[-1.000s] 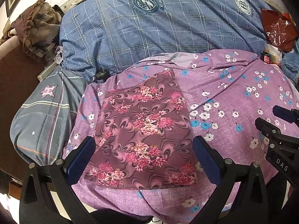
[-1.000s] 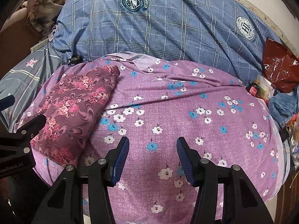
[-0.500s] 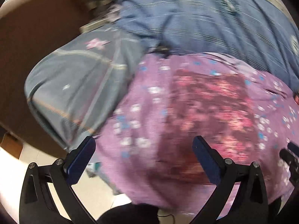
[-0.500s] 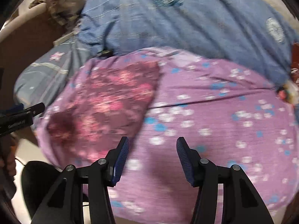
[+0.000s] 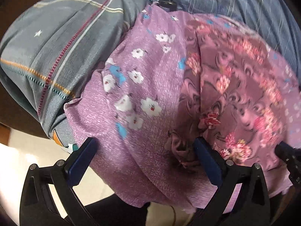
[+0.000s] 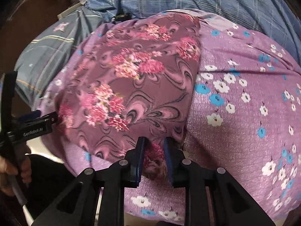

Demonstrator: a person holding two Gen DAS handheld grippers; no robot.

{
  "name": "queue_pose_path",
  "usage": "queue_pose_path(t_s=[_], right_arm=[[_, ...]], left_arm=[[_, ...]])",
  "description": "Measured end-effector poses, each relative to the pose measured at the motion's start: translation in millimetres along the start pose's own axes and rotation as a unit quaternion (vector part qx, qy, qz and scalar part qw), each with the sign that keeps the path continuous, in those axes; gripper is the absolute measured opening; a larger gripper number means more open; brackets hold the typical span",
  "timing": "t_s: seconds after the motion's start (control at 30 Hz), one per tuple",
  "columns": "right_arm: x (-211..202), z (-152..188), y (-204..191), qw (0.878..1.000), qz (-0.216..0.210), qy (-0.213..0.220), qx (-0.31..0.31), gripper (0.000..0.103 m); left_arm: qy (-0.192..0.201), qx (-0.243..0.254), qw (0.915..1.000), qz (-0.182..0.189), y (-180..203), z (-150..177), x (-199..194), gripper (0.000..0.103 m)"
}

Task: Fold small clothes
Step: 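Grasp the folded shirt's end with the right gripper and fold it over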

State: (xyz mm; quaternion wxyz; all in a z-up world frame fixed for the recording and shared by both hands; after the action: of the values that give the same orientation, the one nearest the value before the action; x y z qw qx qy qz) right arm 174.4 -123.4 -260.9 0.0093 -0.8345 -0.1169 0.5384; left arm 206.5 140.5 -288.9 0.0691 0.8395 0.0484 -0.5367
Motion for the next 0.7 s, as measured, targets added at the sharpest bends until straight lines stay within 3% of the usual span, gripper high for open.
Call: queue_pose_path(t_s=[0.03, 0.1, 0.17, 0.3, 0.47, 0.53, 0.7], right_arm=[[-7.6, -5.3, 7.7, 0.999, -0.019, 0.012, 0.025, 0.027], [-25.0, -17.2, 27.7, 0.995, -0.039, 0.05, 0.075, 0.059], [-36.0, -23.5, 43.5, 0.989, -0.053, 0.079, 0.111, 0.073], [-30.6, -32.3, 69.5, 0.98, -0.093, 0.08, 0.159, 0.073], [-9.2, -49.8, 76.2, 0.963, -0.166, 0.086, 0.192, 0.073], [4.5, -57.1, 79.5, 0.958, -0.184, 0.084, 0.203, 0.073], [27.4, -65.7, 86.1, 0.951, -0.205, 0.079, 0.219, 0.073]], left_arm=[[0.002, -0.015, 0.9998, 0.012, -4.0, -5.5, -6.2, 0.103], [0.015, -0.038, 0.9985, 0.036, -8.1, -19.1, -19.6, 0.103], [0.031, -0.049, 0.9972, 0.047, -9.6, -33.4, -30.0, 0.103], [0.031, -0.04, 0.9962, 0.071, 3.8, -57.5, -26.0, 0.103], [-0.05, -0.045, 0.9803, 0.186, 39.9, -72.7, 18.6, 0.103], [-0.075, -0.044, 0.9746, 0.206, 47.5, -70.9, 31.6, 0.103], [-0.068, -0.029, 0.9646, 0.253, 65.0, -66.1, 29.9, 0.103]])
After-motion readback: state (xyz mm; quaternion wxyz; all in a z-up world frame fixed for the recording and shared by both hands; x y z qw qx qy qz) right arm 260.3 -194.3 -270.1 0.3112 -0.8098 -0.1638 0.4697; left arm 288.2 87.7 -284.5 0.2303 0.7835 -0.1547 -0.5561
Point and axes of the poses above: each gripper's, at about its wrist camera, not at the fingertips, and x roughly the way its jaws point, y to its right, z to its underside, the point moved 9 cm from there along x, roughly the way its jaws point, and after that the axes turned 7 degrees about -x, right-handed, at the moved point
